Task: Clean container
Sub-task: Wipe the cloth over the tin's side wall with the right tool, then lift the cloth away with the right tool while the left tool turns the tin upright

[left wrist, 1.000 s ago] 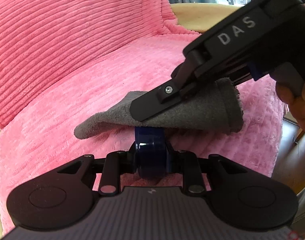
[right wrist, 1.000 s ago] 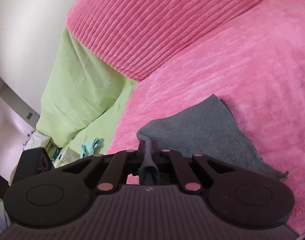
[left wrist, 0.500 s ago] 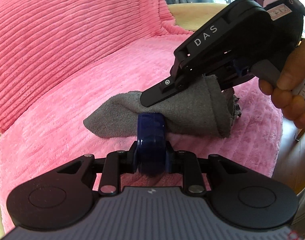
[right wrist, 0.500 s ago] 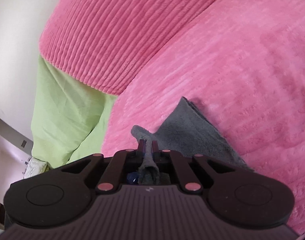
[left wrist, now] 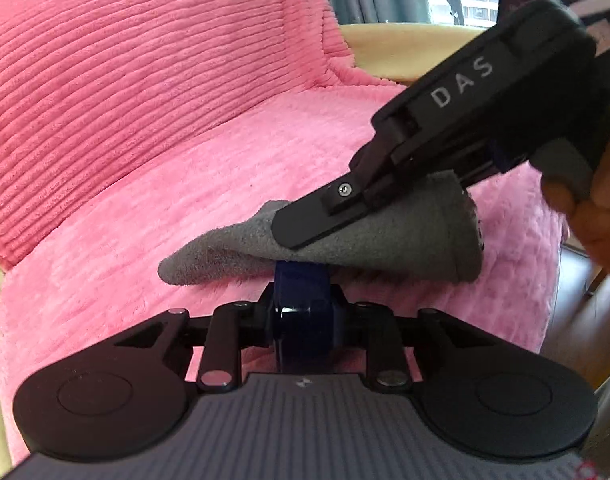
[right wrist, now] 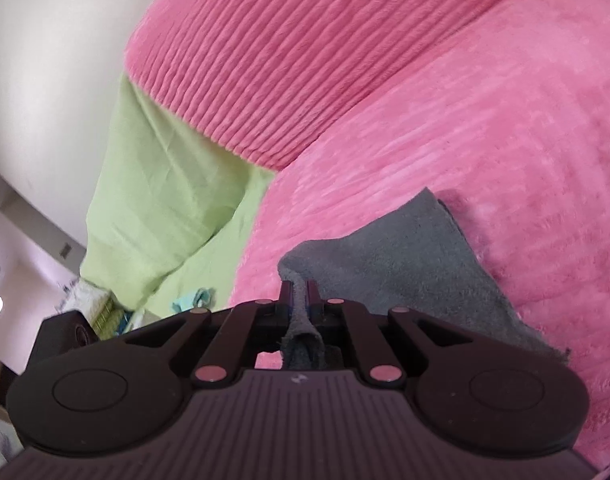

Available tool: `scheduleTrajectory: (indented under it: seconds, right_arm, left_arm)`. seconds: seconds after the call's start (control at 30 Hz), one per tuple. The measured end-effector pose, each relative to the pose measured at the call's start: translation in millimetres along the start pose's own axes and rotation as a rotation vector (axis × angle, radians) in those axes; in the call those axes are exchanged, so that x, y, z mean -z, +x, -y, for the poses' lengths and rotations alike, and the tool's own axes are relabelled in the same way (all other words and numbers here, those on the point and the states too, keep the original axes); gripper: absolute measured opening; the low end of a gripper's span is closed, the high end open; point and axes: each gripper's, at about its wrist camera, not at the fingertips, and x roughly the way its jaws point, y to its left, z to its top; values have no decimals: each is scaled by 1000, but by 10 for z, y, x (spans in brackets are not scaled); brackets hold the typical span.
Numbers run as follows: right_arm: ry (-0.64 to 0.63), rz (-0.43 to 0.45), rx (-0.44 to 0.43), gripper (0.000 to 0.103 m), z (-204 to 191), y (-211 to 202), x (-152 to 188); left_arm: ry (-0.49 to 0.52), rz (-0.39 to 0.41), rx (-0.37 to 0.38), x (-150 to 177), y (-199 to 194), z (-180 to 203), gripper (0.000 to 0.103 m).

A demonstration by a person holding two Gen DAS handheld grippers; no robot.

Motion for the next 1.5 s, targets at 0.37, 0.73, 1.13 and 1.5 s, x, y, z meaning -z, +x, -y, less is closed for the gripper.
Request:
scheduleTrajectory:
  seconds: [0.37, 0.73, 1.13, 1.5]
  right_arm:
    - [19, -16, -2, 1, 82, 75, -5]
    - [114, -21, 108, 2, 461, 224, -23]
    - [470, 363, 43, 4, 912, -532, 1]
    - [325, 649, 162, 5, 906, -1308, -47]
  left_arm:
    - [50, -19, -39, 80, 29, 135, 29]
    - [61, -27, -38, 116, 69, 165, 29]
    - [25, -27, -40, 11, 157, 98, 29]
    - [298, 22, -185, -434, 642, 402, 30]
